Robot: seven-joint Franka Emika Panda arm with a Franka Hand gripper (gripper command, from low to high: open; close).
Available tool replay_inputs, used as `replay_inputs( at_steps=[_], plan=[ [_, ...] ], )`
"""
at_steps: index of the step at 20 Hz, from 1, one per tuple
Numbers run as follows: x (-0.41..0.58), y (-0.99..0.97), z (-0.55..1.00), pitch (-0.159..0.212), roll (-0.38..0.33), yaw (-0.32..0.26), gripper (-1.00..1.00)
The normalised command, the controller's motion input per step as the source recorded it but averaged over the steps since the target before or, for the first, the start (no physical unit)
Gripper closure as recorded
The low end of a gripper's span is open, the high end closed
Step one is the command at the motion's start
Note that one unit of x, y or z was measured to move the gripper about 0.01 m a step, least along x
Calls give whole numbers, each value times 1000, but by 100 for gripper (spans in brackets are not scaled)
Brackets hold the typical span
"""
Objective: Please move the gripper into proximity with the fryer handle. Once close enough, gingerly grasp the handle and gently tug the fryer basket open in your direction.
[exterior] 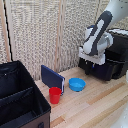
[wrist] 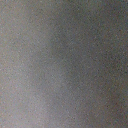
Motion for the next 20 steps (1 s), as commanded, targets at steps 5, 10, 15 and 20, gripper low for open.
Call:
replay_inputs(
  at_steps=[5,10,15,20],
  plan=[
    [1,997,-204,0,-8,-15,100],
    [139,962,-337,0,-22,-68,100],
    [219,929,-427,-2,-16,-99,100],
    [187,843,-485,24,-53,-78,100]
  ],
)
